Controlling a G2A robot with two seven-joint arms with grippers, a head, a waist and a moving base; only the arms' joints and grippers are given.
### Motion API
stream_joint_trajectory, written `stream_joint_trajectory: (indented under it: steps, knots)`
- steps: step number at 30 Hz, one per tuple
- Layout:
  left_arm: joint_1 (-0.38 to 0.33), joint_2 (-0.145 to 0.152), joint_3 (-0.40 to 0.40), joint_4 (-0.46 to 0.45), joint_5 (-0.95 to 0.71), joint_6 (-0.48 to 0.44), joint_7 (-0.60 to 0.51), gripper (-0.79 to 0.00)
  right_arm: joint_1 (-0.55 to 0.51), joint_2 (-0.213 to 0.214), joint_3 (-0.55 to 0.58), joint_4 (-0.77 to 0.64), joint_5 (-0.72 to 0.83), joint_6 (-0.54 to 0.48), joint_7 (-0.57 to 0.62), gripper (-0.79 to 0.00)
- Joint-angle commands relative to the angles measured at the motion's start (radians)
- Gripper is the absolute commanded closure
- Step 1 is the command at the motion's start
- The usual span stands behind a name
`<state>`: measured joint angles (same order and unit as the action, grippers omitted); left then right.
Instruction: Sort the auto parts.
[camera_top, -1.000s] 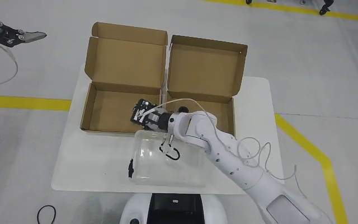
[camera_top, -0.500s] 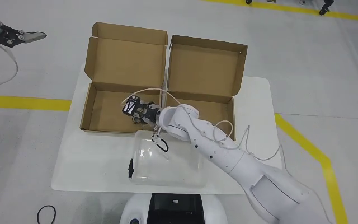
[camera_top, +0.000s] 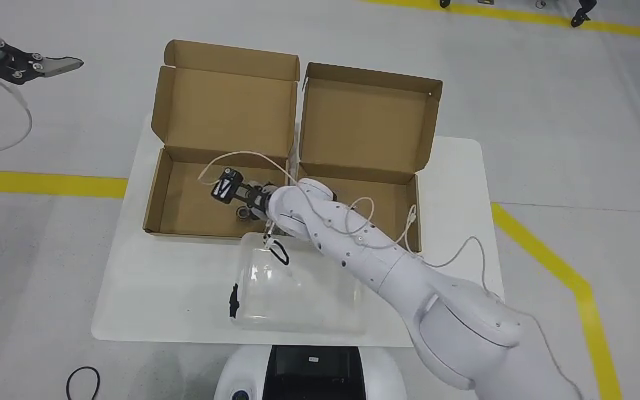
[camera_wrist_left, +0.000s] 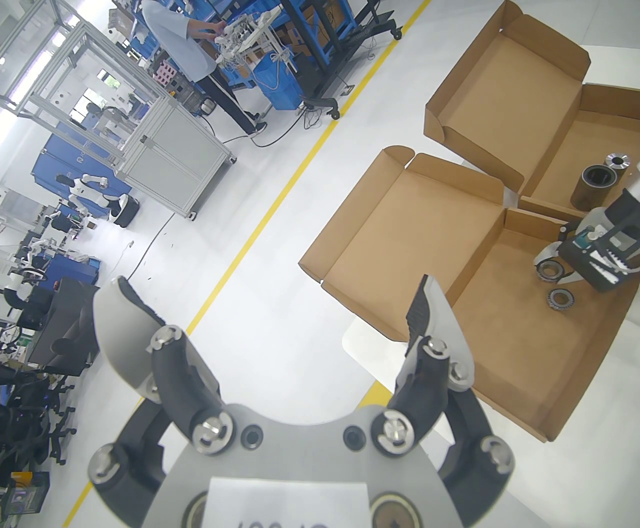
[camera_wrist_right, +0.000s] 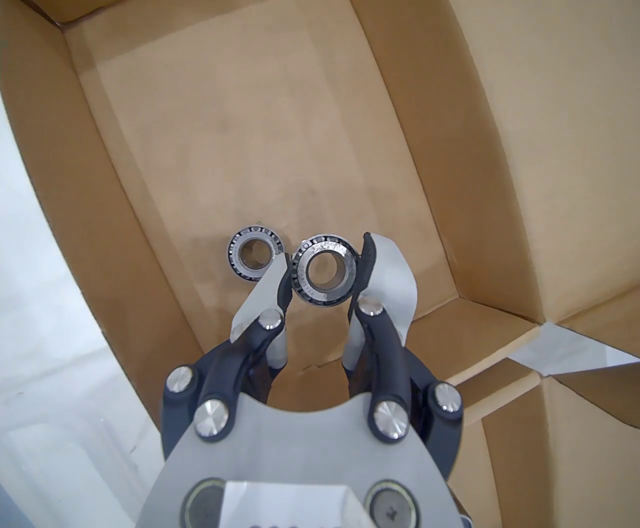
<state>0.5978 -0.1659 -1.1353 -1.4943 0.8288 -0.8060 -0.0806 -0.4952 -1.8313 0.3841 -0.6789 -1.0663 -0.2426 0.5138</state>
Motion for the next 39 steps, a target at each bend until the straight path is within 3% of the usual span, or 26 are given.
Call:
stream_joint_trajectory:
  steps: [1,4,5,7,16,23,26,28,33,39]
  knots:
    - [0.000,0.000,0.000,0.000,0.000,0.000,0.000,-0.785,0.006,-0.016,-0.002,0.043,0.006,-0.005,-0.008,0.000]
    - [0.000,0.000,0.000,0.000,0.000,0.000,0.000,-0.785,0.015,-0.038,-0.002,0.096,0.015,-0.014,-0.028,-0.065]
    - [0.000,0.000,0.000,0.000,0.000,0.000,0.000,-0.785,0.017,-0.045,-0.001,0.111,0.018,-0.016,-0.034,-0.240]
    - [0.000,0.000,0.000,0.000,0.000,0.000,0.000,-0.785,0.022,-0.058,0.002,0.139,0.022,-0.005,-0.046,-0.514]
    - [0.000,0.000,0.000,0.000,0.000,0.000,0.000,-0.785,0.045,-0.094,0.013,0.190,0.012,-0.025,-0.125,-0.508]
    - [0.000,0.000,0.000,0.000,0.000,0.000,0.000,-0.785,0.055,-0.090,0.041,0.154,-0.010,-0.047,-0.217,-0.533]
    - [0.000,0.000,0.000,0.000,0.000,0.000,0.000,-0.785,0.042,-0.074,0.060,0.114,-0.022,-0.071,-0.260,-0.594]
    - [0.000,0.000,0.000,0.000,0.000,0.000,0.000,-0.785,0.031,-0.058,0.076,0.080,-0.033,-0.092,-0.291,-0.776]
    - [0.000,0.000,0.000,0.000,0.000,0.000,0.000,-0.785,-0.019,-0.002,0.132,-0.041,-0.071,-0.145,-0.345,-0.785]
    - [0.000,0.000,0.000,0.000,0.000,0.000,0.000,-0.785,-0.138,0.083,0.225,-0.257,-0.133,-0.209,-0.330,-0.785]
